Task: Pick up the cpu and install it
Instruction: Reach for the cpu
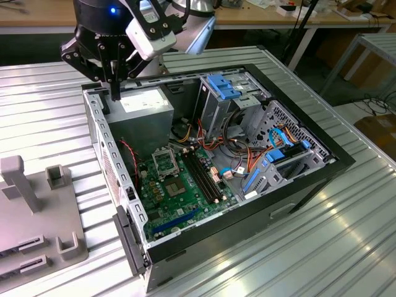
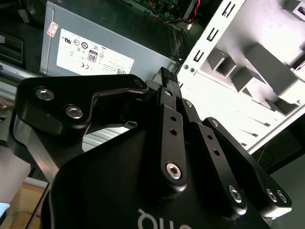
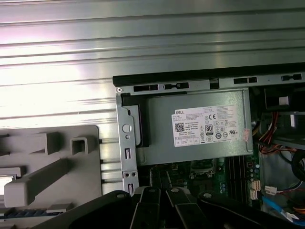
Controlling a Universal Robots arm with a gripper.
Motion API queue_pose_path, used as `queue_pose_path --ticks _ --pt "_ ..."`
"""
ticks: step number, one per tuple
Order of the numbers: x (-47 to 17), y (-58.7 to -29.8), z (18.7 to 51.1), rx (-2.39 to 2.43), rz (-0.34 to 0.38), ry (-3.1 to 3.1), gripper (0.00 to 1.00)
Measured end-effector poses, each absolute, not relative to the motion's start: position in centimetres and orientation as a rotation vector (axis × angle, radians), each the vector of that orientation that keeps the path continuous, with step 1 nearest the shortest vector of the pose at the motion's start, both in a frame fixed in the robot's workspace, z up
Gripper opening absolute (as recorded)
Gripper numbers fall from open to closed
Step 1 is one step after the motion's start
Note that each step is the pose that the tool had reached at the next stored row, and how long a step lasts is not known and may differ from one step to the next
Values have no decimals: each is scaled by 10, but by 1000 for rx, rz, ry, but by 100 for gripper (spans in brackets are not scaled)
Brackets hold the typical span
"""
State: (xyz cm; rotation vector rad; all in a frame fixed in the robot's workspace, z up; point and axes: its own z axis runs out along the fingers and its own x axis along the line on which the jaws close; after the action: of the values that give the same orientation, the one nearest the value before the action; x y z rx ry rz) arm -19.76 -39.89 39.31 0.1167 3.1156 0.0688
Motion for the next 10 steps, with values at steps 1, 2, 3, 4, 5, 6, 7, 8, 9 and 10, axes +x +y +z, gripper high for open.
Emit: queue_pose_path --ticks 1,2,3,4,5,6,7,8,9,10 --pt "-198 -399 393 117 69 3116 11" --pt "-199 -399 393 117 69 3116 11" --pt "-199 -399 393 117 69 3116 11" --pt "-200 -399 393 117 69 3116 11" --pt "-200 -399 393 117 69 3116 11" --pt "-200 -399 393 117 69 3116 11" --pt "-201 -399 393 117 69 3116 11" --pt "-201 -399 393 117 69 3116 11" --pt "-202 -399 393 117 69 3116 11" --pt "-202 -399 393 117 69 3116 11"
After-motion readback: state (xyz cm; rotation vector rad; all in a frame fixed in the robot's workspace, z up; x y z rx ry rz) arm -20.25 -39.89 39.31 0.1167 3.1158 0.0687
